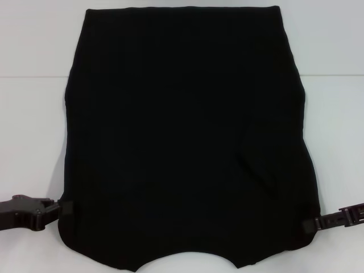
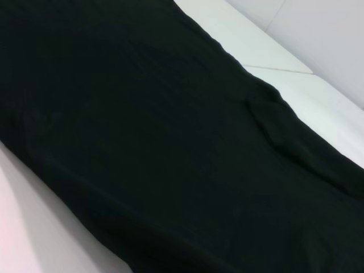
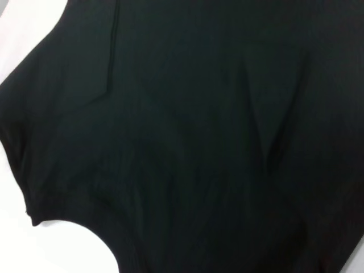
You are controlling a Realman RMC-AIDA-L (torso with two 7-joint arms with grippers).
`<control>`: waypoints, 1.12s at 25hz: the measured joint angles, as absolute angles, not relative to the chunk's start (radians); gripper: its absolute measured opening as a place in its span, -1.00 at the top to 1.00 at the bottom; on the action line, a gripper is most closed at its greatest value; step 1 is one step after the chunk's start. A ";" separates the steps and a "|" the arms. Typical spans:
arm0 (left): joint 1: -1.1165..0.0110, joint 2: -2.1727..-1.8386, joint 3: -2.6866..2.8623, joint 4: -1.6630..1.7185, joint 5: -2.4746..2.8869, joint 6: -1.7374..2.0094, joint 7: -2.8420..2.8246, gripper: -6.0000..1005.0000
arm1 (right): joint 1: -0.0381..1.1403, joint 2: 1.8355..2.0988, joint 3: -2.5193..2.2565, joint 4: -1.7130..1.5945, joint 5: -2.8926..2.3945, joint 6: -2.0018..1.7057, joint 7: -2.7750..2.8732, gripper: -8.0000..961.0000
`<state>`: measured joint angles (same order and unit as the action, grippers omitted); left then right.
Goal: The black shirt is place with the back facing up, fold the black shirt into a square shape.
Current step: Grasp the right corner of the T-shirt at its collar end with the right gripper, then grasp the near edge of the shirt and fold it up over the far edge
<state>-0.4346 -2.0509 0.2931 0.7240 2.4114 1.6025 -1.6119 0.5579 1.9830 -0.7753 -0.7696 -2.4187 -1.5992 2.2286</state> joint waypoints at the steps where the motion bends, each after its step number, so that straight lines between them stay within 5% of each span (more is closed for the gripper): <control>1: -0.435 -2.051 0.293 0.724 2.411 1.602 -1.612 0.90 | 0.560 1.983 -0.776 -0.768 -2.422 -1.599 2.229 -0.71; 4: -0.437 -2.051 0.293 0.724 2.411 1.602 -1.611 0.90 | 0.569 1.987 -0.778 -0.764 -2.438 -1.598 2.230 -0.70; 12: -0.439 -2.048 0.293 0.724 2.411 1.601 -1.608 0.89 | 0.576 1.995 -0.768 -0.762 -2.457 -1.586 2.247 0.30; 28: -0.443 -2.047 0.293 0.724 2.411 1.603 -1.606 0.89 | 0.548 1.986 -0.741 -0.755 -2.456 -1.574 2.233 0.93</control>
